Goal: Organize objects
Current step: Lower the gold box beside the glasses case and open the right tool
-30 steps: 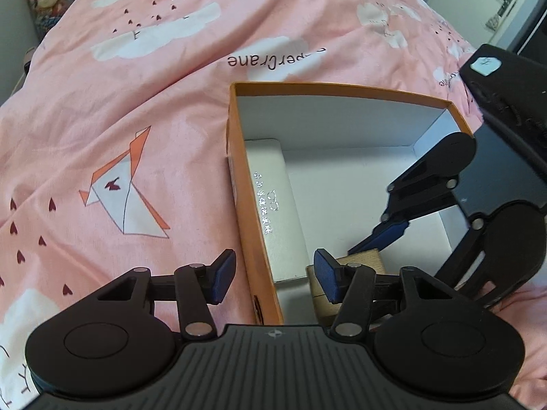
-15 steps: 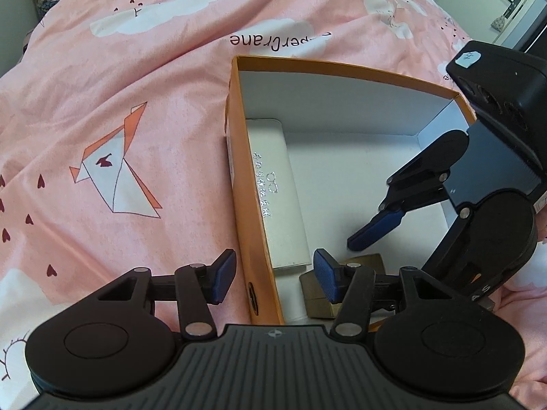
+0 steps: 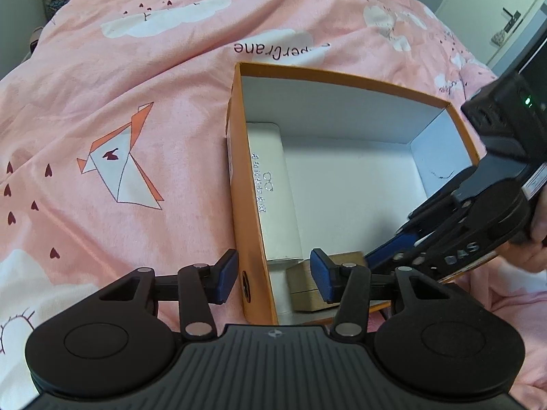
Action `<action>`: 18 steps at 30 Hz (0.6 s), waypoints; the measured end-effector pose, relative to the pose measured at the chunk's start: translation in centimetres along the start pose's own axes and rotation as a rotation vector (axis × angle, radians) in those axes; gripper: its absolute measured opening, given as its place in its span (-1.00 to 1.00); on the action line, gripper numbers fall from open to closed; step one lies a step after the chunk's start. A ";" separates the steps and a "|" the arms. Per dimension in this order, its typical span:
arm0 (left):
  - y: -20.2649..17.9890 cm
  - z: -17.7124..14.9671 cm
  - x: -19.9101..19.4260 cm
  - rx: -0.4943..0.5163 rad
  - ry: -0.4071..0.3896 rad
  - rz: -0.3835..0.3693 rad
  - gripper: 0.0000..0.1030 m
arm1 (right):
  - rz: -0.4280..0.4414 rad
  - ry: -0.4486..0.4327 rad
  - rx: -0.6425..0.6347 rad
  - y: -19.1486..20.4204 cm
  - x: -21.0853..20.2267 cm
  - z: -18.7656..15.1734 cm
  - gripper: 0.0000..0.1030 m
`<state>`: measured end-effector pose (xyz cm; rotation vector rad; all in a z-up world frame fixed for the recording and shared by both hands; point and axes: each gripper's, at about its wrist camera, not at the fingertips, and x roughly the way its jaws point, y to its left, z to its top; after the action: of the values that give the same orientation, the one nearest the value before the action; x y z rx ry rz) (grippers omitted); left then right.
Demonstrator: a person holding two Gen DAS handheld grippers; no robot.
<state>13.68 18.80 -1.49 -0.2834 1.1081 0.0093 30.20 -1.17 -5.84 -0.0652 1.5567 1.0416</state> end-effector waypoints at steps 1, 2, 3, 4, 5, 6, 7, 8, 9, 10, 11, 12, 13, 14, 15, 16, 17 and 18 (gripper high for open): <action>0.0 -0.1 -0.2 -0.007 -0.008 0.000 0.09 | 0.001 -0.010 0.007 0.2 0.3 0.0 -0.53; 0.0 -0.3 -0.5 -0.012 -0.018 0.000 0.08 | 0.006 -0.017 0.018 0.2 0.3 0.0 -0.63; 0.0 -0.5 -0.8 -0.019 -0.032 0.003 0.08 | 0.011 -0.026 0.032 0.3 0.4 0.0 -0.69; 0.0 -0.7 -1.1 -0.024 -0.045 0.006 0.08 | 0.019 -0.033 0.048 0.3 0.6 0.1 -0.69; 0.0 -0.9 -1.4 -0.027 -0.057 0.010 0.08 | 0.031 -0.040 0.061 0.3 0.8 0.2 -0.70; 0.0 -1.1 -1.7 -0.032 -0.068 0.013 0.08 | 0.040 -0.047 0.070 0.3 1.0 0.3 -0.71; 0.0 -1.3 -2.0 -0.039 -0.079 0.015 0.08 | 0.046 -0.054 0.074 0.4 1.2 0.5 -0.72; 0.0 -1.5 -2.2 -0.046 -0.089 0.015 0.08 | 0.049 -0.062 0.075 0.6 1.3 0.6 -0.73; 0.1 -1.7 -2.5 -0.056 -0.099 0.014 0.08 | 0.053 -0.068 0.073 0.7 1.5 0.6 -0.75; 0.1 -1.9 -2.8 -0.067 -0.108 0.012 0.08 | 0.057 -0.074 0.074 0.8 1.6 0.7 -0.75; 0.0 -2.2 -3.0 -0.076 -0.118 0.010 0.08 | 0.059 -0.080 0.074 1.0 1.8 0.7 -0.75; 0.0 -2.4 -3.3 -0.085 -0.128 0.008 0.08 | 0.056 -0.086 0.073 1.2 1.9 0.7 -0.75; -0.1 -2.7 -3.6 -0.092 -0.138 0.006 0.08 | 0.050 -0.094 0.070 1.4 1.9 0.6 -0.75; -0.3 -2.9 -3.9 -0.098 -0.149 0.002 0.08 | 0.048 -0.099 0.068 1.5 2.0 0.5 -0.75; -0.4 -3.1 -4.2 -0.105 -0.159 -0.003 0.08 | 0.047 -0.107 0.066 1.6 2.0 0.4 -0.75; -0.6 -3.4 -4.5 -0.113 -0.170 -0.006 0.08 | 0.039 -0.114 0.063 1.7 2.0 0.2 -0.75; -0.8 -3.7 -4.9 -0.119 -0.182 -0.010 0.08 | 0.029 -0.123 0.055 1.8 1.9 0.0 -0.75; -1.1 -4.0 -5.3 -0.123 -0.194 -0.014 0.08 | 0.012 -0.136 0.047 2.1 1.7 -0.2 -0.75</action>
<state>7.93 17.51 1.74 -0.3922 0.9138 0.0916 28.31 0.78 -6.06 0.0463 1.4587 0.9977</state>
